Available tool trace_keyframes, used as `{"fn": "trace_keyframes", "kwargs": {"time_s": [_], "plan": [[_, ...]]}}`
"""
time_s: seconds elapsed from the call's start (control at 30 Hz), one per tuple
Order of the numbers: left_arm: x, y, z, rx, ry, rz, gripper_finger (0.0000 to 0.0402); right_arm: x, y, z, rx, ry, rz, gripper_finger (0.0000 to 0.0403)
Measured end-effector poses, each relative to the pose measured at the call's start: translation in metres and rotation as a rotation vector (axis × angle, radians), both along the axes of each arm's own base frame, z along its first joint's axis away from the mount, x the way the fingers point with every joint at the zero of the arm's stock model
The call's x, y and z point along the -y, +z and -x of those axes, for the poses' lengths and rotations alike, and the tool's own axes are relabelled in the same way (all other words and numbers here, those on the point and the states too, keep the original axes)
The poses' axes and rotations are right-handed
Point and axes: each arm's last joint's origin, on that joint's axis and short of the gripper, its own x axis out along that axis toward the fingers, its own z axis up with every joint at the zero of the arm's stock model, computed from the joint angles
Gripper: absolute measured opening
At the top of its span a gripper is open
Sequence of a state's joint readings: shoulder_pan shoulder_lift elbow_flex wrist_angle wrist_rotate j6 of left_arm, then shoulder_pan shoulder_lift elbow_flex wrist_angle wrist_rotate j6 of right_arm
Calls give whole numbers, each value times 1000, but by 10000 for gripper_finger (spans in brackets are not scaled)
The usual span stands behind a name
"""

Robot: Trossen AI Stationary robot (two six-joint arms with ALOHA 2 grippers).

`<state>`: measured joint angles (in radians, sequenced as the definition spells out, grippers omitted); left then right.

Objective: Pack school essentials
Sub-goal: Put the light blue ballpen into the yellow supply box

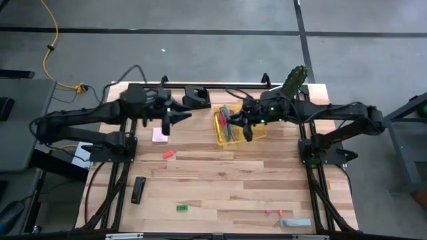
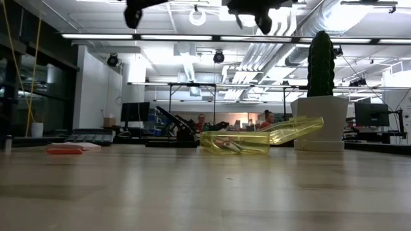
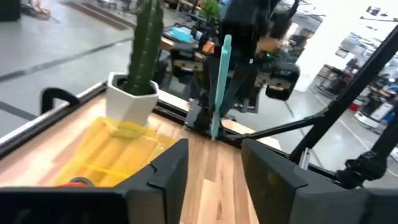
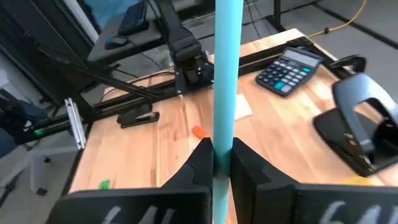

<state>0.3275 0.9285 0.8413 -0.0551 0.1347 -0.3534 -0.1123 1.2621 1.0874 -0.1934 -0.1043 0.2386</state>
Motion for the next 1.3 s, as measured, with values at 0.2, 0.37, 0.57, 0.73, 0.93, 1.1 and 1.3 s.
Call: {"fn": "trace_keyframes", "kwargs": {"time_s": [0.2, 0.37, 0.57, 0.73, 0.93, 1.1, 1.3], "plan": [[17, 12, 19, 74, -10, -74, 156, 1, -17, 28, 30, -58, -30, 4], [29, -7, 14, 187, -16, -98, 156, -1, -24, 39, 167, -78, -83, 3], [31, -18, 13, 244, -15, -61, 156, -1, -23, 42, 198, -81, -98, 3], [31, -19, 13, 242, -13, -61, 156, -1, -22, 41, 206, -87, -125, 3], [31, -19, 13, 242, -12, -61, 156, 1, -27, 28, 231, -114, -233, 3], [30, -19, 13, 241, 23, -62, 156, 8, -65, 2, 76, -201, -385, 3], [29, -19, 13, 242, 38, -63, 156, 30, -130, -26, -151, -345, -558, 3]]}}
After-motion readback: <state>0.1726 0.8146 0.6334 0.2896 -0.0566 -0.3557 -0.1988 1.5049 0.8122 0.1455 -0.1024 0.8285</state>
